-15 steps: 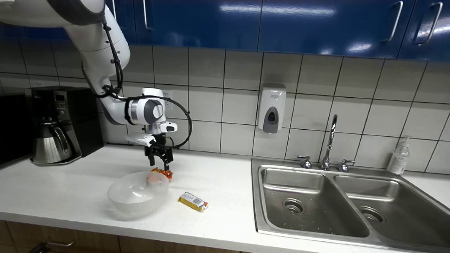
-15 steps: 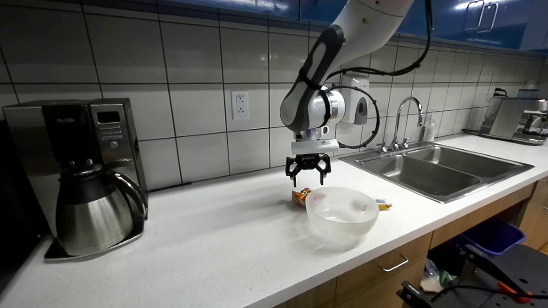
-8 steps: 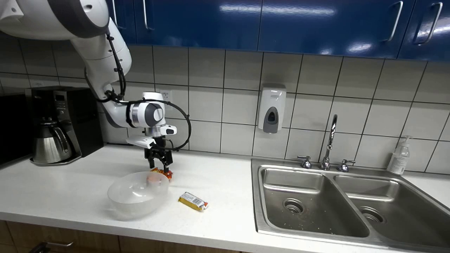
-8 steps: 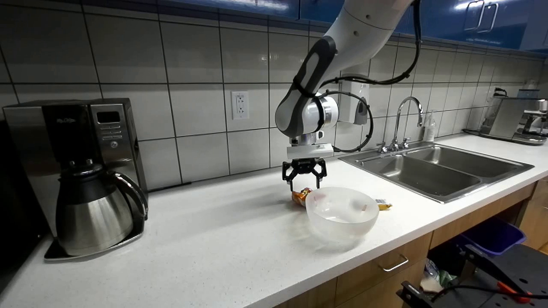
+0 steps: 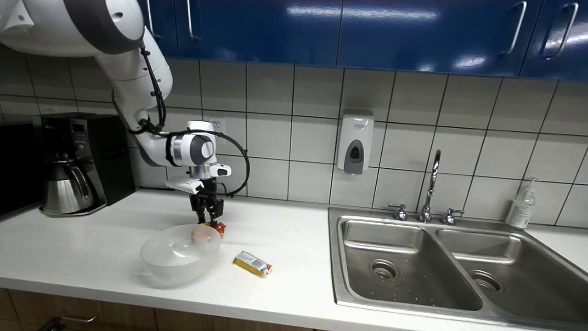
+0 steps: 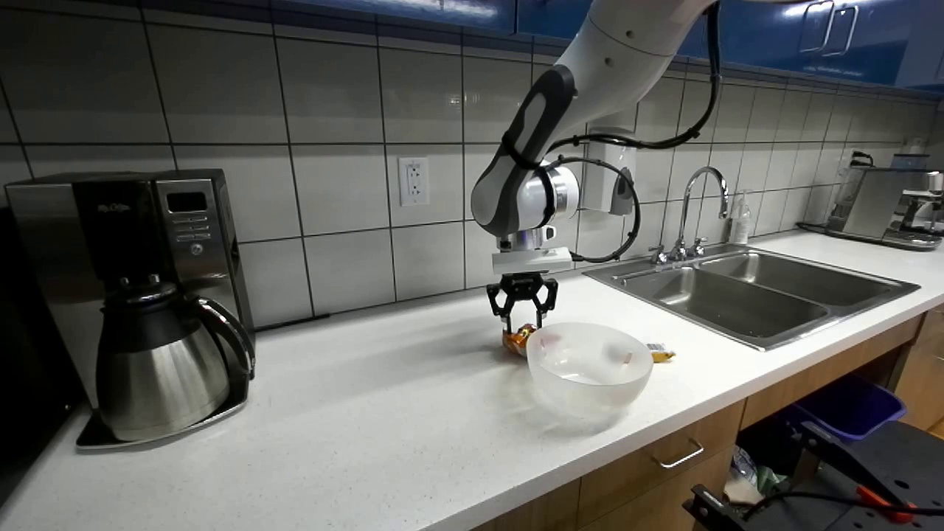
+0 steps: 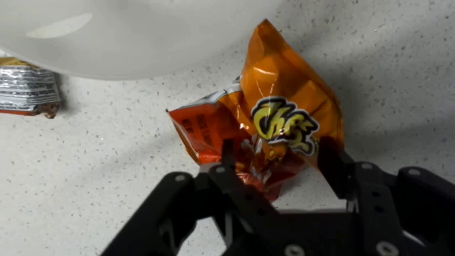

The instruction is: Put the orange Cheetos packet inside the plastic bowl

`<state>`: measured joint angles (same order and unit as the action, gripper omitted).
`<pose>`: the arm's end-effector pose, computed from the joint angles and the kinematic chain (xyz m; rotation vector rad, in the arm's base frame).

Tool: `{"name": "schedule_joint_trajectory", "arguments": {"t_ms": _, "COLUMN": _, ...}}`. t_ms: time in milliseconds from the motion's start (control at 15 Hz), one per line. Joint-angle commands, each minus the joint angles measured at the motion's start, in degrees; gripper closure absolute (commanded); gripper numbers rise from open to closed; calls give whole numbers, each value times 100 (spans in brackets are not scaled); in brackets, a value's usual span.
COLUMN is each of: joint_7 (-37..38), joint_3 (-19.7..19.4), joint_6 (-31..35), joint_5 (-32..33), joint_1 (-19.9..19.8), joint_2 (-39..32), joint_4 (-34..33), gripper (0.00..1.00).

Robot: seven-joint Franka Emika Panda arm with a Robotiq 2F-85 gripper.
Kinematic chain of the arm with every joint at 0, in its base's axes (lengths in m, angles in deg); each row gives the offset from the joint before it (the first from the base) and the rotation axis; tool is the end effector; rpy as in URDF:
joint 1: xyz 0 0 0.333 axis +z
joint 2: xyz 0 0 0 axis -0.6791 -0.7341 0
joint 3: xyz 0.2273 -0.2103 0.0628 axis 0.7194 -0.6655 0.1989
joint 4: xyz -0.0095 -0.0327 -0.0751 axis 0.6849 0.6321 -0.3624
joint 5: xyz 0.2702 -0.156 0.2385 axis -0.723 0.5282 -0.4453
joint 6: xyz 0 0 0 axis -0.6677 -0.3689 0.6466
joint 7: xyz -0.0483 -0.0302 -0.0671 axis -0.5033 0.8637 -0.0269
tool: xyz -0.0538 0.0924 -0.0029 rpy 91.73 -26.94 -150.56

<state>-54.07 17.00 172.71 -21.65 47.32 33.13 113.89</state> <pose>0.6602 0.0023 0.1273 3.0106 -0.5553 -0.0830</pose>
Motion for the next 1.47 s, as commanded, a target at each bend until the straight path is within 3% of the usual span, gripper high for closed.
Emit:
{"name": "schedule_joint_trajectory", "arguments": {"t_ms": 0, "joint_7": 114, "joint_3": -100, "joint_6": -249, "joint_5": -83, "joint_1": 80, "joint_2": -90, "joint_4": -226, "gripper": 66}}
{"name": "schedule_joint_trajectory", "arguments": {"t_ms": 200, "joint_7": 130, "joint_3": -117, "joint_6": -272, "joint_5": -89, "joint_1": 75, "joint_2": -89, "joint_4": -246, "gripper": 91}}
{"name": "schedule_joint_trajectory", "arguments": {"t_ms": 333, "joint_7": 138, "joint_3": -127, "joint_6": -293, "joint_5": -91, "joint_1": 72, "joint_2": -86, "joint_4": -245, "gripper": 100}}
{"name": "schedule_joint_trajectory", "arguments": {"t_ms": 1400, "joint_7": -3, "joint_3": -227, "joint_6": -162, "joint_5": -107, "joint_1": -45, "joint_2": 845, "joint_4": 322, "gripper": 100}}
